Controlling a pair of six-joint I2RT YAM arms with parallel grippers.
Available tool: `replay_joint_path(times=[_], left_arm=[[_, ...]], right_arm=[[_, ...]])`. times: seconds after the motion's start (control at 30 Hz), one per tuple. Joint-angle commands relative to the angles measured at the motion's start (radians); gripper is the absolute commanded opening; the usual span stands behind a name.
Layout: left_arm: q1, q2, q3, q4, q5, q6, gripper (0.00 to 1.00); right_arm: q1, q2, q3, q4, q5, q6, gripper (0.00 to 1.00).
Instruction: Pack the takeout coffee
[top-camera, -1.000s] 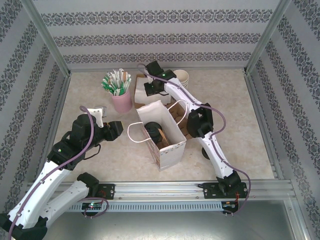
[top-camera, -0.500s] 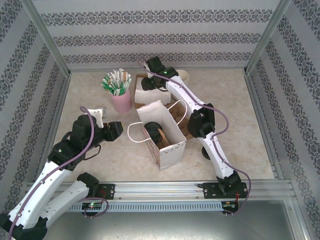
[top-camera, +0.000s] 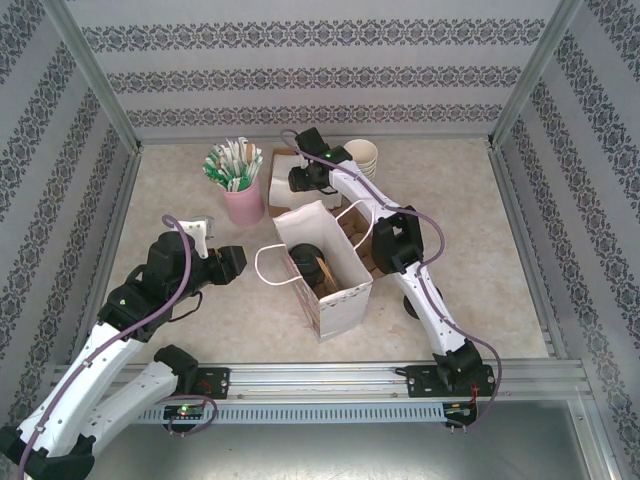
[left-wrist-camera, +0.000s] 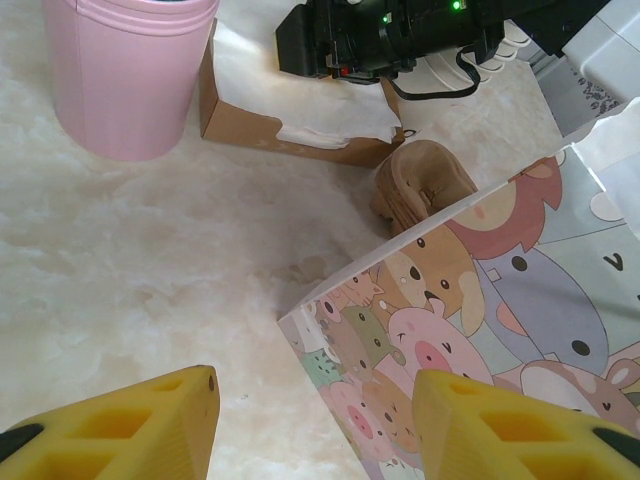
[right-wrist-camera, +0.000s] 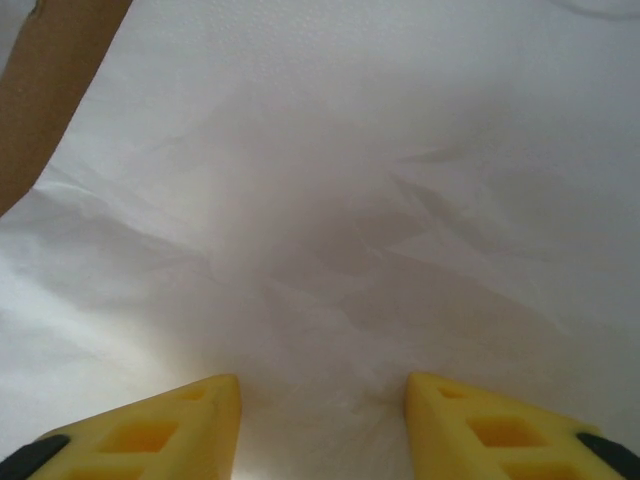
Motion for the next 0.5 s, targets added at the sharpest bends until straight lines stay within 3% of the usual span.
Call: replay_joint_path(times=[0.0, 0.37, 0.47], left_arm=[[0.014, -0.008, -0.005, 0.041, -0.02, 0.004, 0.54], [0.014, -0.001, -0.003, 0.046, -0.017, 0.003, 0.53], [0.014, -0.002, -0.008, 0.045, -0.017, 0.001, 0.52]], right_arm=[[0.002, 0.024, 0.021, -0.011, 0.02, 0.017, 0.44], [0.007, -0.003, 0.022, 0.0, 0.038, -0.005, 0.01], [0.006, -0.01, 0.028, 0.001, 0.026, -0.013, 0.0]])
